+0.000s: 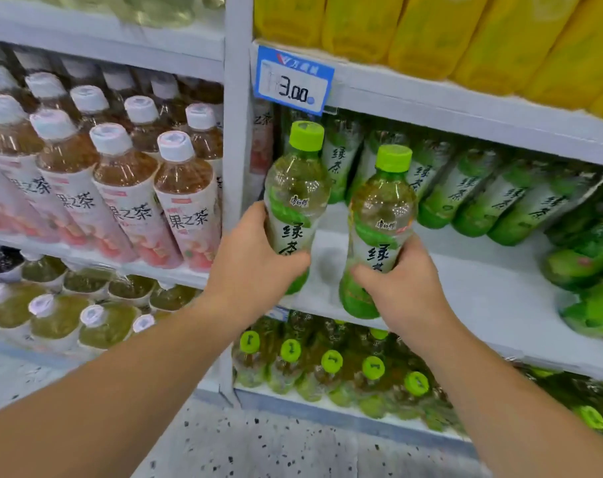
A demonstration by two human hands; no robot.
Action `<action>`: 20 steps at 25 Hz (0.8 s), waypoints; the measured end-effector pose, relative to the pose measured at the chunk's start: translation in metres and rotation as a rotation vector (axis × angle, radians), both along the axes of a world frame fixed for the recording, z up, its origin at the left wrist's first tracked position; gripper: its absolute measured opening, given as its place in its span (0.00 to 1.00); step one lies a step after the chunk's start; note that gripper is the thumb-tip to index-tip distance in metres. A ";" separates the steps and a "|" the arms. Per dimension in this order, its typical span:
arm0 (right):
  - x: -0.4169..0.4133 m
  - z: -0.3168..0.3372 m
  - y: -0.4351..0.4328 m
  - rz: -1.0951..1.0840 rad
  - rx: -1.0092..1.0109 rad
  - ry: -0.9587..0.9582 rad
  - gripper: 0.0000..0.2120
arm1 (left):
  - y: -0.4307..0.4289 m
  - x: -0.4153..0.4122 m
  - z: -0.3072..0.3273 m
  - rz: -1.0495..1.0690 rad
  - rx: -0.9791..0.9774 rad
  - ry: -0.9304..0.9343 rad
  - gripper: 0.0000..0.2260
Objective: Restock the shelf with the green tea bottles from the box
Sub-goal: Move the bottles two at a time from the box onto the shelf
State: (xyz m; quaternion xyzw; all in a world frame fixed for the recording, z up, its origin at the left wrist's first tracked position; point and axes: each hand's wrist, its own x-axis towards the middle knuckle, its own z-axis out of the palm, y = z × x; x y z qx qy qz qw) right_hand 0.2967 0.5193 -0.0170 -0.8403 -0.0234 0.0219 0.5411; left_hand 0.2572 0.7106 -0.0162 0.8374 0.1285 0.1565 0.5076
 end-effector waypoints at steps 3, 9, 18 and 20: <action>0.009 -0.017 0.000 -0.009 0.006 -0.029 0.23 | 0.000 0.009 -0.012 -0.027 0.001 -0.043 0.19; 0.012 -0.032 -0.008 0.082 0.041 -0.037 0.25 | -0.002 0.011 -0.027 -0.021 0.017 -0.064 0.21; 0.001 -0.052 -0.029 0.155 -0.186 -0.014 0.23 | -0.005 0.008 -0.051 -0.008 0.151 0.068 0.29; 0.009 -0.055 -0.021 0.141 -0.197 -0.059 0.21 | -0.009 0.013 -0.054 0.014 0.153 0.035 0.29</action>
